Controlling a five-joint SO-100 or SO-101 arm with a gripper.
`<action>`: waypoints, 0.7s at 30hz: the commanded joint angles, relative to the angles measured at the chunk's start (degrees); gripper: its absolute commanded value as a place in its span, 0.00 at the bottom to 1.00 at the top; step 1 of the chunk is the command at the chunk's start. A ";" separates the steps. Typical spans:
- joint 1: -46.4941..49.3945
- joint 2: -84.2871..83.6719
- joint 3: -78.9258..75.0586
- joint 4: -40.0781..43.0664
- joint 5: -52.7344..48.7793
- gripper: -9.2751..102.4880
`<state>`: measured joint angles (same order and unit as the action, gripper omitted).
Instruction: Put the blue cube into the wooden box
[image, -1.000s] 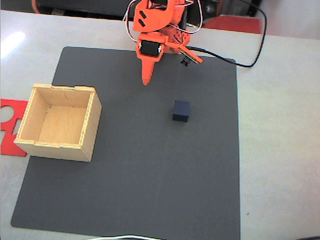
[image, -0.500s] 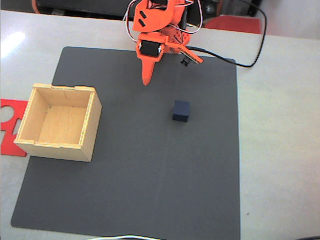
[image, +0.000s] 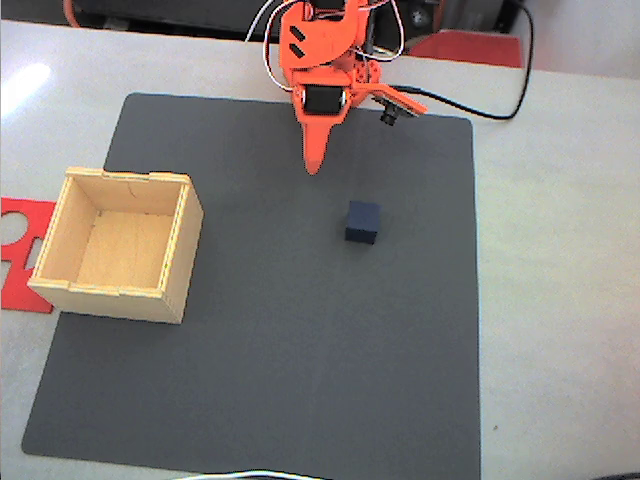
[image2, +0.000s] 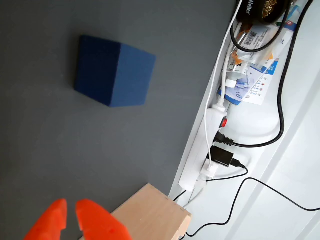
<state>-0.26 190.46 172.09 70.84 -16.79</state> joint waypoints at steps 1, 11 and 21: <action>-0.35 0.79 0.09 0.35 -0.44 0.08; -0.53 0.79 0.09 0.35 -0.53 0.08; -1.23 0.79 0.09 0.44 -1.14 0.08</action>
<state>-1.14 190.46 172.09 71.02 -17.49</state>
